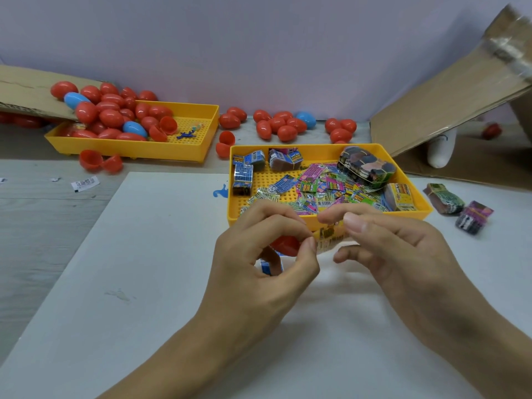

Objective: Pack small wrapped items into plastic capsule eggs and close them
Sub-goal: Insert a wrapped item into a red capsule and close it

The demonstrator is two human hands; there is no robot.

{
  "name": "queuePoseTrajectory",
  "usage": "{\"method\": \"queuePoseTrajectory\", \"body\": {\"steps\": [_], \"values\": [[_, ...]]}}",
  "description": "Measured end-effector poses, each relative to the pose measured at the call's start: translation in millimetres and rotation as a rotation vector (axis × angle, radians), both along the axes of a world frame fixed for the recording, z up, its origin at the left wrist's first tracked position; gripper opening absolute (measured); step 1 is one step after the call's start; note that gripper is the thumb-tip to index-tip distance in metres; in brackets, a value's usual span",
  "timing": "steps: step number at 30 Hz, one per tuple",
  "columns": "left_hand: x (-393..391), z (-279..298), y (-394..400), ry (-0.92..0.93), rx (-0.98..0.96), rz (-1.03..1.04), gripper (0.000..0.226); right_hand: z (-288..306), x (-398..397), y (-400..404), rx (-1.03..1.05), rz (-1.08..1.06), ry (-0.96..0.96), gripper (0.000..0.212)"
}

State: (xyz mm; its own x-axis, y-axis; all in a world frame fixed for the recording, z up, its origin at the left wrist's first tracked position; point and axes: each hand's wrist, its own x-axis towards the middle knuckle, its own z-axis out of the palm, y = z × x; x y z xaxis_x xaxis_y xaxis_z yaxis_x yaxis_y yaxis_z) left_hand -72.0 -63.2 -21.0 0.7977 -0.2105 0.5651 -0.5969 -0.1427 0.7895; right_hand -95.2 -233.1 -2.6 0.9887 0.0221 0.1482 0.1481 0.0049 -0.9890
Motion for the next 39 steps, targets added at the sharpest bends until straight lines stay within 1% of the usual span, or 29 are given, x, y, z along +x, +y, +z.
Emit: {"method": "queuePoseTrajectory", "body": {"steps": [3,6,9,11,13,15,17,19,21,26,28,34,36,39], "values": [[-0.2,-0.8,0.3,0.014,-0.002,0.03,0.005,-1.3,-1.3,0.4,-0.039,-0.005,-0.019,0.023],[-0.2,-1.8,0.4,0.055,-0.023,0.003,0.003,-4.3,-1.4,0.4,-0.032,-0.049,-0.023,0.021],[-0.4,-1.6,0.0,0.149,-0.102,-0.081,0.02,-4.4,0.6,-0.3,-0.021,-0.122,-0.032,0.025],[-0.3,-2.3,0.2,0.172,-0.133,-0.101,0.029,-3.5,1.4,-1.2,-0.003,-0.176,-0.05,0.02],[-0.1,-3.3,0.4,0.179,-0.171,-0.095,0.035,-2.7,1.3,-1.8,-0.026,-0.224,-0.084,0.015],[-0.3,-3.9,0.7,0.18,-0.202,-0.094,0.04,-2.6,0.8,-1.2,-0.053,-0.217,-0.095,0.009],[-0.4,-4.6,0.8,0.169,-0.199,-0.09,0.039,-2.3,-0.4,0.3,-0.049,-0.159,-0.076,0.016],[0.5,-5.0,0.9,0.17,-0.192,-0.095,0.033,-2.4,-1.4,1.5,-0.029,-0.11,-0.047,0.034],[1.7,-5.5,1.4,0.159,-0.189,-0.114,0.029,-2.4,-2.1,3.2,-0.003,-0.083,-0.022,0.046],[2.1,-6.6,1.6,0.152,-0.19,-0.16,0.038,-4.1,-2.8,7.0,0.014,-0.066,0.029,0.053],[2.1,-7.3,1.4,0.158,-0.195,-0.164,0.04,-3.7,-2.9,7.6,0.02,-0.062,0.039,0.053],[1.1,-5.3,0.5,0.204,-0.208,-0.141,0.038,-3.3,-2.7,5.7,0.065,-0.06,0.107,0.036],[1.3,-4.9,0.4,0.21,-0.206,-0.138,0.037,-2.4,-2.6,6.3,0.08,-0.06,0.119,0.034],[2.4,-6.1,1.0,0.194,-0.196,-0.162,0.038,0.0,-2.8,6.5,0.15,-0.055,0.155,0.026]]}}
